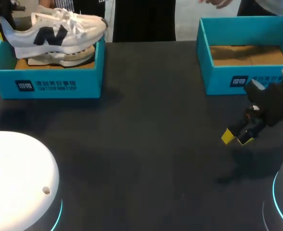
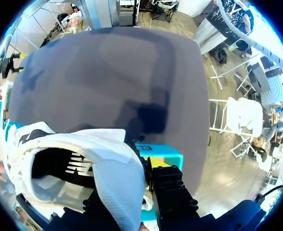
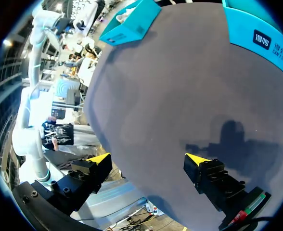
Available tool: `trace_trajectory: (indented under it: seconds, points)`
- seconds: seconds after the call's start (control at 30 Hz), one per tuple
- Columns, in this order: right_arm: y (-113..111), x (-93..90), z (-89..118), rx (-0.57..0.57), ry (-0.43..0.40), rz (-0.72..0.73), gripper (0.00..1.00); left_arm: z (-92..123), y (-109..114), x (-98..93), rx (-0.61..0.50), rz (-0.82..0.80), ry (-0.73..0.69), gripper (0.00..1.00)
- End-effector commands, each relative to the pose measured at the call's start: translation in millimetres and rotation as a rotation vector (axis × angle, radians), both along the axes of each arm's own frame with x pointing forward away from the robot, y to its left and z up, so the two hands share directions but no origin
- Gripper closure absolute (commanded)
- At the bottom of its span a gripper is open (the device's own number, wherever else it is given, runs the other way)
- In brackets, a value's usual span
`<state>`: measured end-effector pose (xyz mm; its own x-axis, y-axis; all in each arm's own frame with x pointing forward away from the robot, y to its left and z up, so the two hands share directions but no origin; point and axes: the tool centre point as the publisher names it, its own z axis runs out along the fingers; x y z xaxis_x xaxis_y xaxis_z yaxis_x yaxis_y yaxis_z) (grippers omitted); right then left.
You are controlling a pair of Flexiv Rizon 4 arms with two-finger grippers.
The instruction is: Take the shoe out of the shoebox, open the shoe tongue, remove and reinsert the insole, then place the shoe into the shoebox
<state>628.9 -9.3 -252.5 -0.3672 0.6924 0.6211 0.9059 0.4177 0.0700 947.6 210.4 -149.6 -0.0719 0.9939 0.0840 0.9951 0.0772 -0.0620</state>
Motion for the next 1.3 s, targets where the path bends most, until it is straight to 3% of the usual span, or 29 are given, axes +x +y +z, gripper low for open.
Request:
trace_trajectory:
  seconds: [0.03,0.7,1.3]
  points:
    - [1,-0.6,0,-0.002,0.000,-0.001,0.00,1,-12,-31.0,0.011,-0.016,-0.071,1.00]
    - [1,-0.6,0,-0.002,0.000,-0.001,0.00,-29,-90,-139.2,-0.001,-0.164,-0.030,1.00]
    - [1,-0.6,0,-0.002,0.000,-0.001,0.00,-87,-157,-221.4,0.023,-0.163,-0.016,1.00]
